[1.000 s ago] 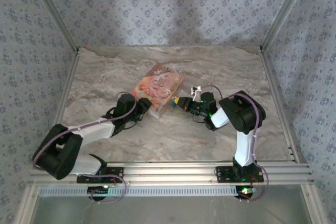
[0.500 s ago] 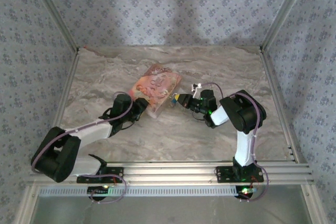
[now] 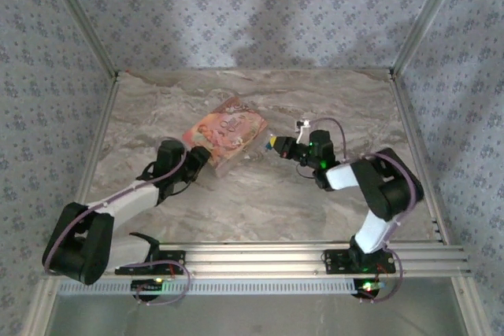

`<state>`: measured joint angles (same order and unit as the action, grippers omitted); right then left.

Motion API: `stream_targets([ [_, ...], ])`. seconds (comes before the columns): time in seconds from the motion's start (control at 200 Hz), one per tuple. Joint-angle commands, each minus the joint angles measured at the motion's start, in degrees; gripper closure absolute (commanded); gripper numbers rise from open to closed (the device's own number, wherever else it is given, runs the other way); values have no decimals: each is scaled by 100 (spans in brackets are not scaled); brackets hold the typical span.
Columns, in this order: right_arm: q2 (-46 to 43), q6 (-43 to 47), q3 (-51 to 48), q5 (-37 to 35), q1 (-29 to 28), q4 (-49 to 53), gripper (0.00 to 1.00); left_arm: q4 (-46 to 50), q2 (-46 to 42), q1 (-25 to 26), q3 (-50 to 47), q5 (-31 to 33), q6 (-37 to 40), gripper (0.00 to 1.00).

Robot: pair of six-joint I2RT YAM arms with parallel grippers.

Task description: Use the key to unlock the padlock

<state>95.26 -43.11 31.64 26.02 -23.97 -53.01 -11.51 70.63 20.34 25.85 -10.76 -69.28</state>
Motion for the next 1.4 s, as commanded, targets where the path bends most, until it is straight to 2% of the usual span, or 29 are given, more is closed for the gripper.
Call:
stream_targets([
  [0.0, -829, 1095, 91, -25, 24, 1835, 100, 682, 211, -291, 109, -37, 402, 43],
  [0.255, -1870, 2438, 799, 367, -85, 5352, 100, 601, 1097, -787, 728, -469, 1016, 42],
  [0.47, -1928, 2684, 985, 410, -264, 6773, 100, 677, 1601, -874, 1326, -552, 1605, 39],
  [0.69, -1510, 2746, 1063, 422, -339, 6934, 100, 970, 1307, -874, 1581, -450, 1976, 28],
  [0.999, -840, 2764, 1231, 507, -352, 6715, 100, 1560, -66, -900, 1498, -23, 2189, 18],
  [1.324, -343, 2677, 1248, 694, -332, 6425, 100, 1420, -1356, -952, 907, 76, 2243, 9],
  [1.394, -320, 2660, 1218, 648, -321, 6396, 92, 1490, -1453, -977, 860, 80, 2234, 9],
])
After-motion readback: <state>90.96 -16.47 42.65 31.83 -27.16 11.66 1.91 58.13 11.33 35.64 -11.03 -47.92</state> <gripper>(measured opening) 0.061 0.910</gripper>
